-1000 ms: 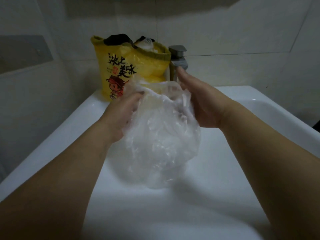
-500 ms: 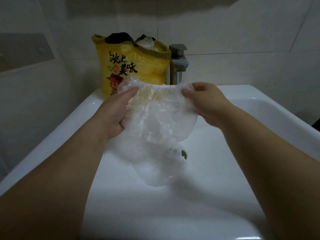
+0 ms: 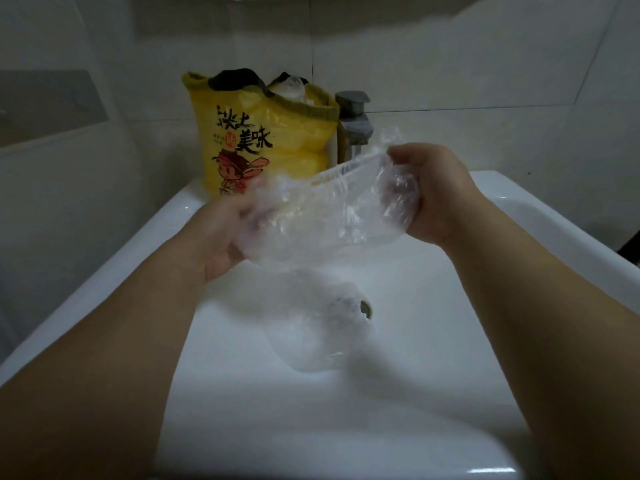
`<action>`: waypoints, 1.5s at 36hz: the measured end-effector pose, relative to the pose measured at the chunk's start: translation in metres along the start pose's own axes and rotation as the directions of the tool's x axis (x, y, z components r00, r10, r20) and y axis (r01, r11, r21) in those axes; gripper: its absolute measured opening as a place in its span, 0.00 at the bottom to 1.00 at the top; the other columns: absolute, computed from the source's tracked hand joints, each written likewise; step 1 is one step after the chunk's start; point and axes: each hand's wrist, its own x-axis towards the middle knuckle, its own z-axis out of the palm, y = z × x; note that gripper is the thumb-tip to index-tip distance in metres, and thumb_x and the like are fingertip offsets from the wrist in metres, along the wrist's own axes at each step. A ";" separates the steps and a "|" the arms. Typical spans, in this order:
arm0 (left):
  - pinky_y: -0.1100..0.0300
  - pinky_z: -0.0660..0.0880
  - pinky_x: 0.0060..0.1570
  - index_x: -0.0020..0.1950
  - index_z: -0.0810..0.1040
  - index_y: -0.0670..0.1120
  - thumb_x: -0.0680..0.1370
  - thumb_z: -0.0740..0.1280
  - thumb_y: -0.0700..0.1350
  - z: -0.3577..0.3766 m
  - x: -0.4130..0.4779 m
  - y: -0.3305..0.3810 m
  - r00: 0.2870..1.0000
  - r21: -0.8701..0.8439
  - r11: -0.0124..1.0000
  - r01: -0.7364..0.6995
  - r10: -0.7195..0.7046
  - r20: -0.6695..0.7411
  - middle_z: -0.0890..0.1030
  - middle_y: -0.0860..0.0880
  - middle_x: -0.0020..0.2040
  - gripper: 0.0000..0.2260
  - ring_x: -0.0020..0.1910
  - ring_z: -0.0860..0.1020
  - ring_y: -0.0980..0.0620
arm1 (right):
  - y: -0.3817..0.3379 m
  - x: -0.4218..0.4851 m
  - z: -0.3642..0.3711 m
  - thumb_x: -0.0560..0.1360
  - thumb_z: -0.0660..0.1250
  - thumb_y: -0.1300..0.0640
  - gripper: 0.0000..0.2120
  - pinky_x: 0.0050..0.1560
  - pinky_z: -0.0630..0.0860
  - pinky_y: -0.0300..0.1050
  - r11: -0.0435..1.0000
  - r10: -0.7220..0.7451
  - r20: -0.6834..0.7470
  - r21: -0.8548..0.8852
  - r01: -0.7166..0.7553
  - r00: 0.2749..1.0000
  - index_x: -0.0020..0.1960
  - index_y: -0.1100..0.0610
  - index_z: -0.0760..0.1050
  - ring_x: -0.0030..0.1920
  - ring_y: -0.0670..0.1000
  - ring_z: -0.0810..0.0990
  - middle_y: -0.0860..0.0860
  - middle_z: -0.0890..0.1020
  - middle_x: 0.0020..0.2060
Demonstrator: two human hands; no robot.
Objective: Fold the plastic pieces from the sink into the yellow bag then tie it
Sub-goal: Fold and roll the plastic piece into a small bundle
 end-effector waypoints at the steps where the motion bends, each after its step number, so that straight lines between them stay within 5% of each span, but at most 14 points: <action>1: 0.55 0.73 0.44 0.51 0.80 0.49 0.73 0.68 0.42 0.000 0.001 -0.005 0.996 0.252 0.967 0.029 -0.008 -0.084 0.80 0.49 0.46 0.08 0.44 0.76 0.49 | 0.001 0.001 0.001 0.77 0.61 0.61 0.06 0.29 0.72 0.38 0.995 -0.061 -0.029 -0.087 0.058 0.998 0.42 0.59 0.73 0.25 0.48 0.76 0.51 0.78 0.27; 3: 0.52 0.73 0.53 0.65 0.73 0.46 0.75 0.68 0.43 -0.001 0.002 -0.015 0.974 0.795 0.588 0.149 0.050 -0.220 0.75 0.44 0.60 0.19 0.58 0.74 0.44 | 0.005 0.005 0.000 0.75 0.63 0.63 0.07 0.32 0.69 0.42 0.919 -0.175 -0.048 -0.367 0.145 0.983 0.38 0.59 0.74 0.28 0.50 0.73 0.53 0.75 0.30; 5: 0.50 0.70 0.61 0.75 0.62 0.46 0.76 0.67 0.44 0.003 0.000 -0.019 0.969 0.952 0.280 0.122 0.174 -0.175 0.67 0.42 0.70 0.28 0.67 0.68 0.41 | 0.012 0.005 0.002 0.73 0.64 0.64 0.09 0.31 0.69 0.42 0.775 -0.214 0.037 -0.602 0.192 0.976 0.35 0.59 0.74 0.30 0.51 0.72 0.53 0.75 0.31; 8: 0.55 0.66 0.65 0.75 0.64 0.49 0.75 0.66 0.40 0.021 -0.009 -0.009 0.906 0.846 0.504 -0.176 0.419 -0.061 0.68 0.48 0.72 0.29 0.70 0.67 0.48 | 0.022 0.002 0.009 0.73 0.63 0.64 0.10 0.34 0.69 0.45 0.665 -0.146 0.150 -0.717 0.210 0.978 0.33 0.59 0.74 0.33 0.54 0.73 0.54 0.75 0.31; 11: 0.67 0.70 0.57 0.69 0.73 0.50 0.74 0.70 0.42 0.039 -0.022 0.000 0.947 0.516 0.798 -0.311 0.306 0.096 0.78 0.56 0.62 0.23 0.59 0.75 0.63 | 0.025 0.000 0.015 0.73 0.63 0.64 0.12 0.34 0.67 0.46 0.687 -0.119 0.174 -0.696 0.208 0.978 0.30 0.57 0.72 0.32 0.53 0.71 0.52 0.73 0.28; 14: 0.72 0.70 0.38 0.45 0.81 0.51 0.76 0.71 0.50 0.049 -0.027 -0.007 0.961 0.575 0.776 -0.260 0.149 0.234 0.82 0.62 0.38 0.04 0.38 0.78 0.66 | 0.022 -0.003 0.015 0.74 0.60 0.64 0.11 0.35 0.68 0.45 0.820 -0.033 0.221 -0.552 0.153 0.975 0.33 0.58 0.70 0.31 0.51 0.72 0.51 0.73 0.26; 16: 0.68 0.67 0.34 0.36 0.80 0.47 0.74 0.71 0.51 0.047 -0.025 -0.011 0.963 0.559 0.787 -0.262 0.180 0.199 0.78 0.58 0.30 0.10 0.31 0.74 0.61 | 0.019 -0.004 0.014 0.76 0.58 0.63 0.11 0.36 0.70 0.46 0.911 0.006 0.224 -0.403 0.088 0.975 0.35 0.59 0.69 0.31 0.51 0.72 0.52 0.72 0.27; 23: 0.53 0.79 0.44 0.54 0.78 0.37 0.78 0.68 0.53 0.040 -0.018 -0.004 0.924 0.426 0.867 -0.259 0.350 -0.150 0.81 0.38 0.47 0.19 0.45 0.81 0.42 | 0.016 0.003 0.006 0.70 0.68 0.43 0.25 0.47 0.81 0.52 0.957 0.187 0.245 -0.262 -0.121 0.951 0.60 0.57 0.74 0.46 0.58 0.84 0.57 0.84 0.45; 28: 0.66 0.77 0.35 0.55 0.80 0.45 0.80 0.65 0.53 0.035 -0.013 -0.005 0.909 0.287 0.937 -0.197 0.284 -0.303 0.83 0.47 0.48 0.13 0.42 0.82 0.52 | 0.034 0.002 0.018 0.77 0.65 0.61 0.05 0.50 0.81 0.53 0.923 0.240 0.131 -0.337 -0.184 0.962 0.52 0.61 0.75 0.44 0.54 0.80 0.56 0.81 0.44; 31: 0.53 0.79 0.52 0.51 0.81 0.48 0.78 0.68 0.52 0.029 -0.006 -0.002 0.921 0.104 0.984 -0.146 0.174 -0.348 0.82 0.48 0.48 0.09 0.51 0.82 0.47 | 0.030 0.007 0.015 0.79 0.61 0.63 0.04 0.39 0.82 0.46 0.976 0.214 0.045 -0.048 -0.212 0.976 0.50 0.63 0.74 0.34 0.50 0.77 0.54 0.78 0.33; 36: 0.52 0.81 0.50 0.50 0.83 0.50 0.74 0.73 0.52 0.021 0.002 -0.001 0.929 -0.069 0.991 -0.113 0.081 -0.360 0.85 0.52 0.43 0.08 0.45 0.84 0.51 | 0.023 0.015 -0.002 0.81 0.61 0.54 0.11 0.31 0.81 0.44 0.930 0.255 -0.105 0.298 -0.215 0.961 0.43 0.61 0.70 0.36 0.48 0.75 0.52 0.76 0.34; 40: 0.50 0.81 0.49 0.53 0.83 0.48 0.70 0.73 0.59 0.019 0.008 -0.009 0.899 0.013 0.989 -0.150 0.142 -0.413 0.84 0.49 0.45 0.19 0.46 0.83 0.48 | 0.022 0.009 -0.002 0.66 0.67 0.32 0.41 0.48 0.80 0.60 0.964 0.266 0.153 -0.027 -0.265 0.952 0.68 0.57 0.64 0.54 0.62 0.81 0.61 0.78 0.58; 45: 0.59 0.69 0.35 0.46 0.80 0.47 0.74 0.69 0.59 0.017 0.014 -0.014 0.837 0.123 0.979 -0.162 0.202 -0.509 0.71 0.54 0.29 0.15 0.30 0.70 0.53 | 0.034 0.004 0.022 0.78 0.64 0.65 0.02 0.39 0.81 0.47 0.969 0.120 0.040 -0.224 -0.108 0.992 0.46 0.62 0.74 0.32 0.49 0.76 0.55 0.79 0.35; 54: 0.43 0.76 0.59 0.57 0.83 0.50 0.66 0.77 0.60 0.002 0.007 -0.001 0.970 -0.104 0.993 0.060 -0.082 -0.227 0.83 0.47 0.56 0.24 0.57 0.81 0.45 | 0.027 0.009 0.006 0.81 0.56 0.66 0.06 0.35 0.78 0.42 0.994 0.093 -0.071 0.066 -0.089 0.993 0.52 0.59 0.71 0.27 0.48 0.72 0.53 0.76 0.27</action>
